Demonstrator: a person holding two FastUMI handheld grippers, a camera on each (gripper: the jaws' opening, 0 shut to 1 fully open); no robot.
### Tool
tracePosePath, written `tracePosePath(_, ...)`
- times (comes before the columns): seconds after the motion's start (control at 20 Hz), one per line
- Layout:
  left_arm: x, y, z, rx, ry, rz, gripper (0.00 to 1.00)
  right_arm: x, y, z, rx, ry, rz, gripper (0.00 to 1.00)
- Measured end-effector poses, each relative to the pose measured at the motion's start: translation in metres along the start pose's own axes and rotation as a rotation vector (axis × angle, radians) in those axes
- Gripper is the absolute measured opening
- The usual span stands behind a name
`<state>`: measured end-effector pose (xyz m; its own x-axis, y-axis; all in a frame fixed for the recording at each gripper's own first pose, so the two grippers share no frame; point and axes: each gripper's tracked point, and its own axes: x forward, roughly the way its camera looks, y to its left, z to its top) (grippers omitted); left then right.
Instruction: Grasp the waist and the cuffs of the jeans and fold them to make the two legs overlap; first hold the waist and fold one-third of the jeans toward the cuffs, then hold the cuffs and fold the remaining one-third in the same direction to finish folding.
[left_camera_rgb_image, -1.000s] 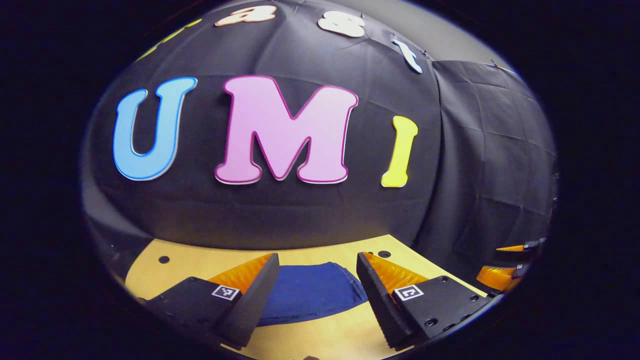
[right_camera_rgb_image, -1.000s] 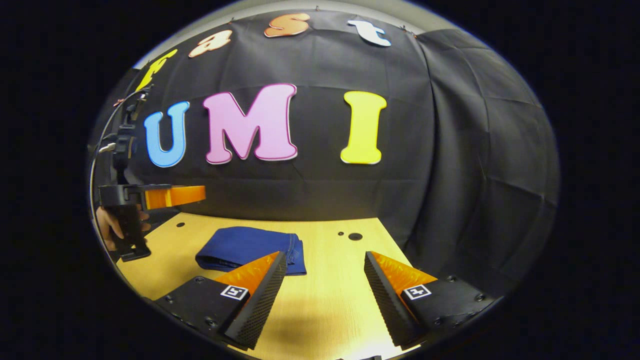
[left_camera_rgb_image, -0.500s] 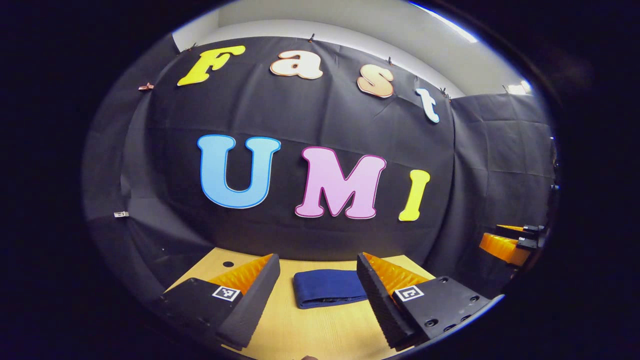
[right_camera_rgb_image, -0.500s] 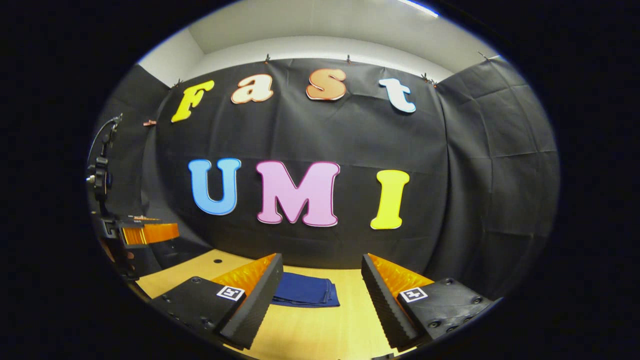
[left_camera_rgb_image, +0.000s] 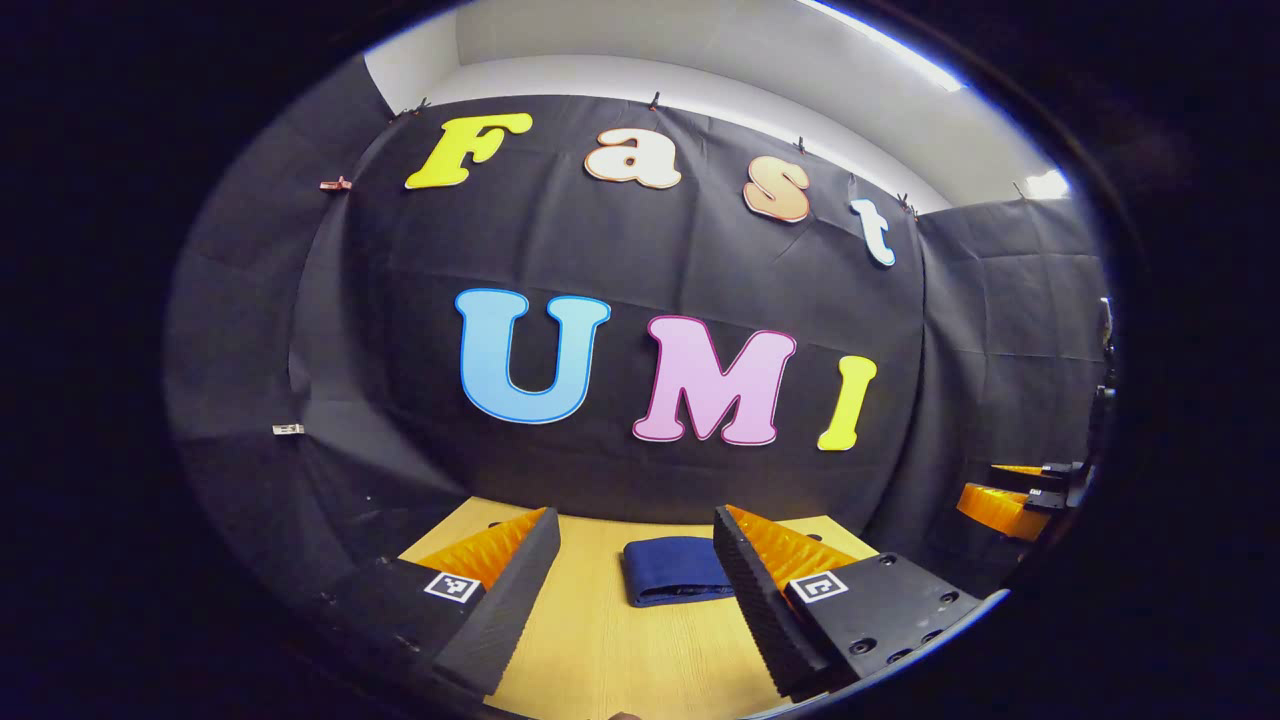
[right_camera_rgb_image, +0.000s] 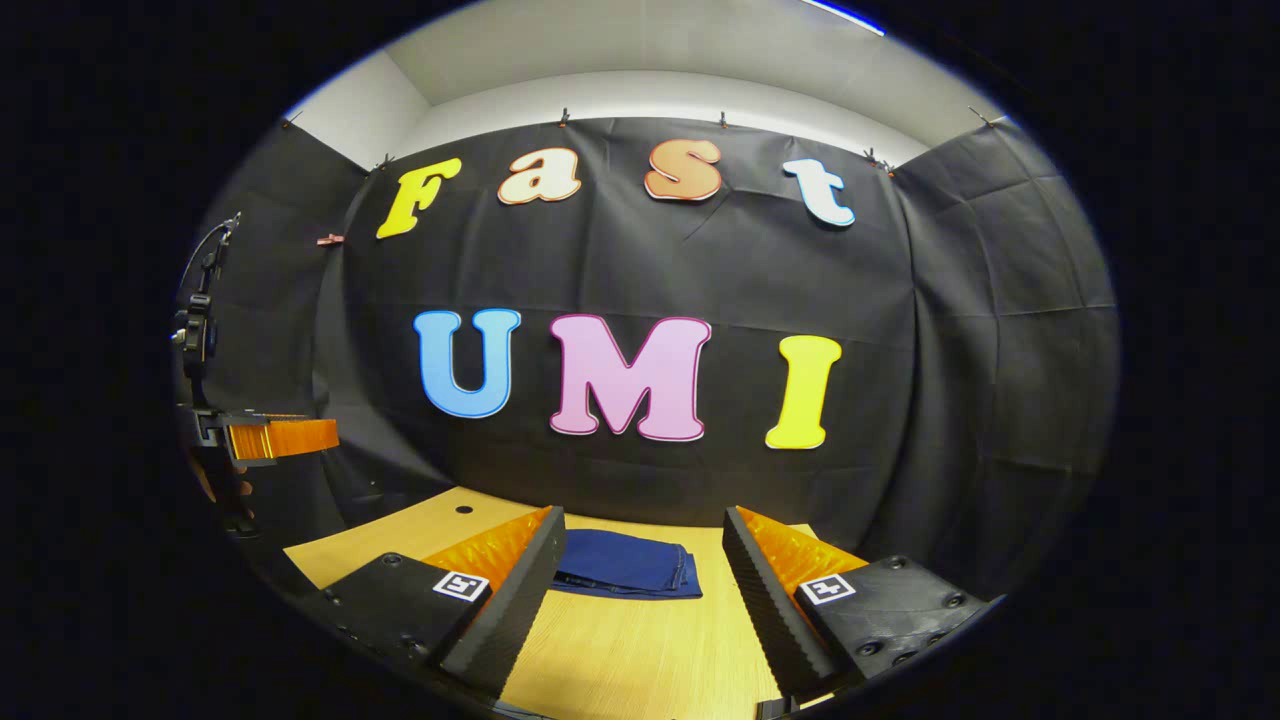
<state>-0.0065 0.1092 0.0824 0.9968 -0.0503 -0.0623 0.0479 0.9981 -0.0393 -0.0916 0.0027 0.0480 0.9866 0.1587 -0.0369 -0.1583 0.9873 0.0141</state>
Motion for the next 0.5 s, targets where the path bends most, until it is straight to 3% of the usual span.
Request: tracePosePath(0.5, -0.014, -0.003, -0.014, -0.006, 0.020, -0.008, 0.96, -0.009, 0.005, 0.003, 0.002, -0.028, 0.006, 0.96)
